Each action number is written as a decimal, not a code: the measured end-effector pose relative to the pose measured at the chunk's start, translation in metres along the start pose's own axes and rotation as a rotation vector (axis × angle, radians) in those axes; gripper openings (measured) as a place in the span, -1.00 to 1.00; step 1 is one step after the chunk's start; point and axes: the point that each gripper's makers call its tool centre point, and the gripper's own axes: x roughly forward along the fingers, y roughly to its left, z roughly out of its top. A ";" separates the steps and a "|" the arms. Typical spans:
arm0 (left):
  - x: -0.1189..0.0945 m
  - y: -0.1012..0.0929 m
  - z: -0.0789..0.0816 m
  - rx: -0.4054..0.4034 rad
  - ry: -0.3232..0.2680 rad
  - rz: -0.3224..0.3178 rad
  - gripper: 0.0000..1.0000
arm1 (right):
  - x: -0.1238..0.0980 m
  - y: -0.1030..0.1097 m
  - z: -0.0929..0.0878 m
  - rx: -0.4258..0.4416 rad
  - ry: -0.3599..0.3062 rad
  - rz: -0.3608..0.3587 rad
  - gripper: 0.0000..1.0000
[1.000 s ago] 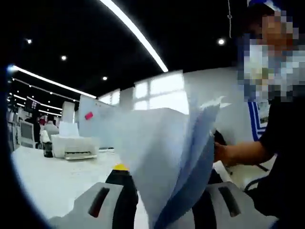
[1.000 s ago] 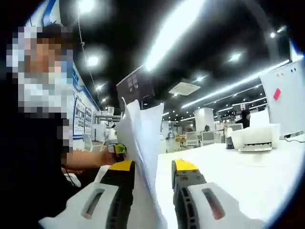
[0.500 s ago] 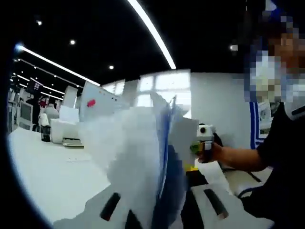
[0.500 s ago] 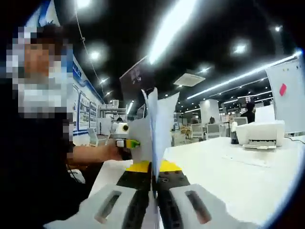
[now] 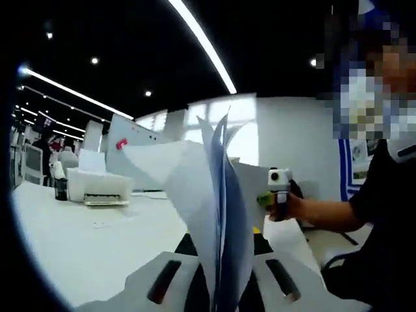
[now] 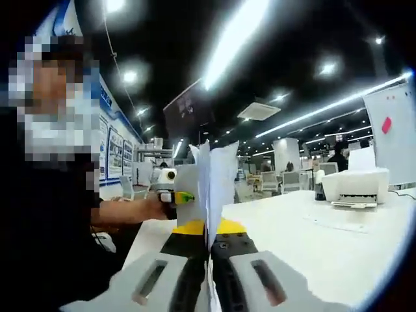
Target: Organize the stack of printing papers by aligning and flattening the scattered papers on the table
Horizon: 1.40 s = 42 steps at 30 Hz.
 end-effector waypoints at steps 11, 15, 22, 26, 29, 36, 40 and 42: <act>0.004 -0.001 0.000 0.032 0.018 -0.011 -0.88 | -0.003 -0.002 -0.001 -0.019 0.027 -0.022 -1.00; 0.002 -0.001 0.004 0.029 0.005 -0.017 -0.87 | -0.004 -0.001 0.004 -0.028 0.016 -0.009 -1.00; 0.003 0.001 -0.004 -0.022 0.009 0.023 -0.47 | -0.006 -0.015 -0.009 0.009 0.053 -0.065 -0.77; 0.001 -0.009 -0.002 0.035 0.028 -0.008 -0.89 | -0.004 -0.009 -0.006 -0.006 0.046 -0.039 -1.00; 0.002 -0.010 0.001 0.035 0.024 -0.012 -0.88 | -0.004 -0.009 -0.005 -0.007 0.043 -0.036 -1.00; 0.003 -0.005 0.004 0.012 0.002 0.037 -0.29 | -0.003 -0.020 0.002 0.010 0.020 -0.089 -0.57; 0.003 -0.015 0.003 0.062 0.013 0.017 -0.88 | -0.002 -0.015 0.002 -0.010 0.018 -0.063 -1.00; 0.001 -0.019 0.004 0.028 0.015 -0.014 -0.89 | -0.003 -0.015 0.002 -0.012 0.027 -0.059 -1.00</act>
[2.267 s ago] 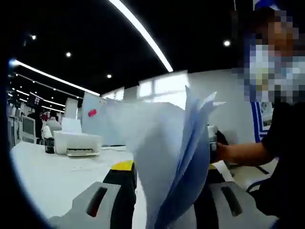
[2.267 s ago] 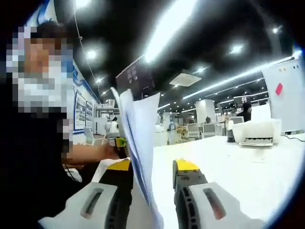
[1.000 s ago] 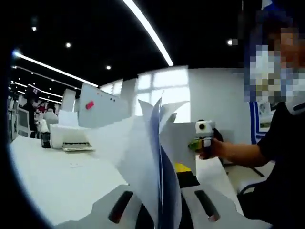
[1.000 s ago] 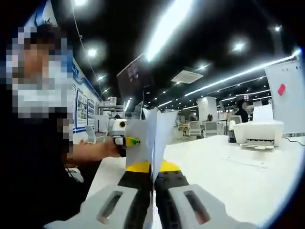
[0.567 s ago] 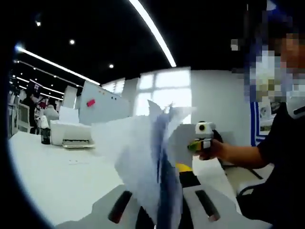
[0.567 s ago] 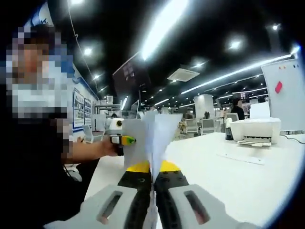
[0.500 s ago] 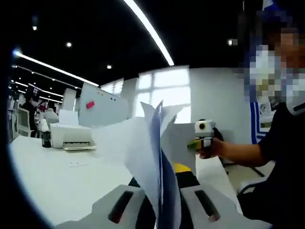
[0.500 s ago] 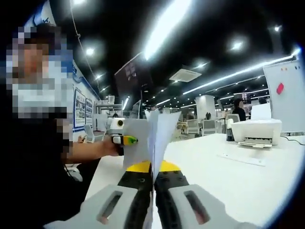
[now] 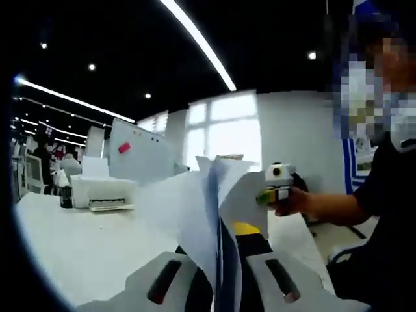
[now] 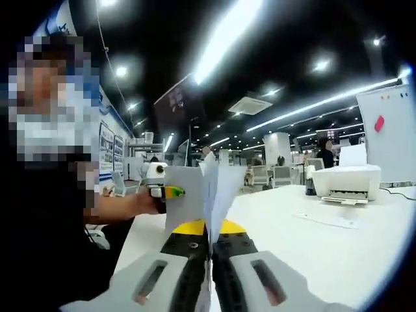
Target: Organize the stack of printing papers by aligning and flattening the scattered papers on the table
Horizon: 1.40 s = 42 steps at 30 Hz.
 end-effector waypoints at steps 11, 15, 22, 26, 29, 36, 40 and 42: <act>0.002 0.006 0.004 0.019 -0.019 0.051 -0.47 | 0.000 -0.001 0.007 0.003 -0.033 -0.013 -0.92; 0.002 0.000 0.002 0.012 -0.003 -0.001 -0.89 | 0.000 0.003 0.006 -0.022 -0.024 0.013 -1.00; 0.006 0.010 0.003 -0.032 -0.010 0.054 -0.09 | 0.003 -0.004 0.006 0.034 -0.026 -0.031 -0.38; 0.007 0.010 0.000 -0.027 -0.004 0.046 -0.22 | 0.003 -0.003 0.001 0.024 -0.013 -0.021 -0.58; 0.008 0.000 0.000 0.026 0.000 0.001 -0.89 | 0.004 0.006 -0.002 0.000 -0.001 0.015 -1.00; 0.005 -0.003 0.014 -0.005 0.000 -0.019 -0.88 | 0.004 0.013 0.007 -0.026 -0.021 0.044 -1.00; 0.009 0.007 0.009 -0.027 0.011 0.055 -0.19 | 0.007 -0.003 0.001 0.038 -0.001 -0.027 -0.55; 0.011 0.004 0.005 -0.030 0.023 0.041 -0.20 | 0.008 -0.006 -0.002 0.058 0.004 -0.029 -0.41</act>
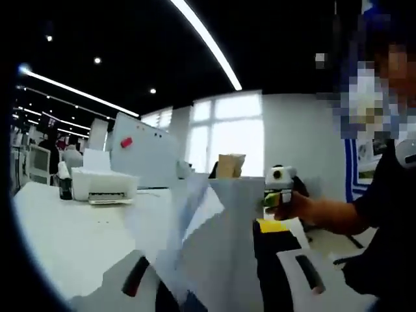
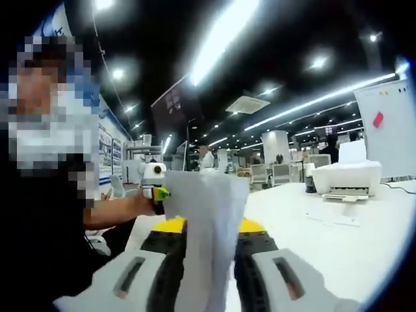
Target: Organize the stack of printing papers by aligning and flattening the scattered papers on the table
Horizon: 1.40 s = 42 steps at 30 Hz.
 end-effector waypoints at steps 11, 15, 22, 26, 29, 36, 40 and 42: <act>-0.002 -0.009 0.003 0.036 0.020 -0.047 -0.89 | 0.001 0.016 0.006 -0.066 -0.002 0.058 -1.00; 0.001 -0.002 0.001 0.009 0.017 -0.008 -0.31 | 0.005 0.004 0.003 0.007 0.016 0.002 -0.69; 0.002 -0.008 -0.008 0.063 0.055 -0.049 -0.87 | 0.000 0.004 0.004 0.015 0.011 0.015 -0.67; 0.004 -0.012 -0.004 0.064 0.062 -0.071 -0.89 | -0.004 0.006 0.010 -0.001 0.011 0.001 -0.65; 0.006 -0.015 0.004 0.082 0.100 -0.079 -0.90 | -0.007 0.006 0.018 -0.039 0.018 -0.017 -0.57; 0.012 -0.026 0.028 0.097 0.282 -0.100 -0.90 | -0.024 0.005 0.059 -0.233 0.142 -0.079 -0.45; 0.015 -0.027 0.037 0.123 0.414 -0.093 -0.90 | -0.024 0.014 0.070 -0.273 0.218 -0.037 -0.45; 0.017 -0.032 0.040 0.128 0.469 -0.110 -0.90 | -0.022 0.018 0.070 -0.305 0.262 -0.022 -0.44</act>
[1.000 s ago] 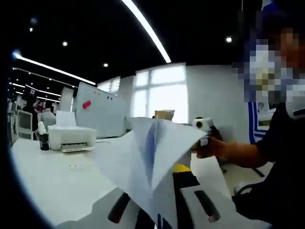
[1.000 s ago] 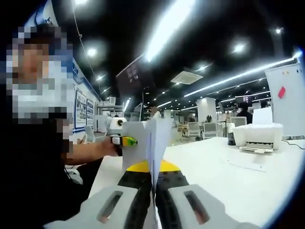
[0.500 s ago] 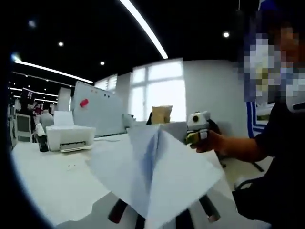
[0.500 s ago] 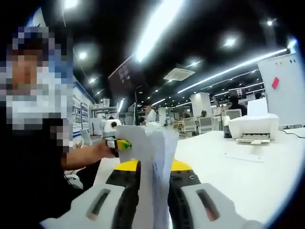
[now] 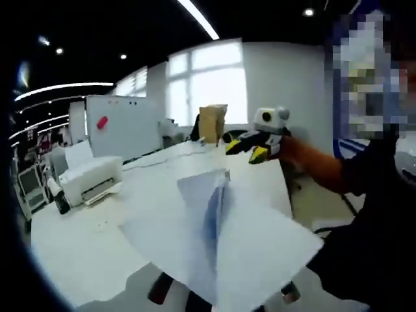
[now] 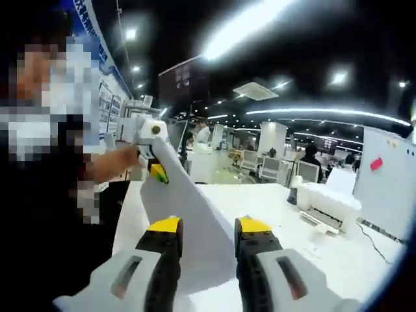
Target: Organize the stack of printing papers by aligning and flattening the scattered papers on the table
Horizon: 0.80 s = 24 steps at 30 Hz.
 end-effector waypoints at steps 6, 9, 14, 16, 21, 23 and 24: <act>0.008 -0.020 0.009 0.068 0.191 -0.053 -0.90 | 0.020 0.021 0.003 -0.081 0.142 0.128 -0.37; 0.011 -0.027 0.013 0.090 0.239 -0.070 -0.90 | 0.030 0.027 -0.002 -0.103 0.204 0.178 -0.36; 0.020 -0.047 0.017 0.154 0.347 -0.122 -0.90 | 0.051 0.047 -0.009 -0.141 0.309 0.295 -0.35; 0.026 -0.055 0.018 0.188 0.380 -0.132 -0.90 | 0.061 0.060 -0.014 -0.148 0.352 0.358 -0.33; 0.034 -0.070 0.020 0.217 0.399 -0.157 -0.90 | 0.073 0.086 -0.033 -0.126 0.443 0.489 -0.81; 0.033 -0.069 0.018 0.236 0.407 -0.147 -0.89 | 0.073 0.088 -0.035 -0.125 0.439 0.504 -1.00; 0.033 -0.068 0.017 0.252 0.413 -0.137 -0.89 | 0.073 0.090 -0.036 -0.124 0.437 0.511 -1.00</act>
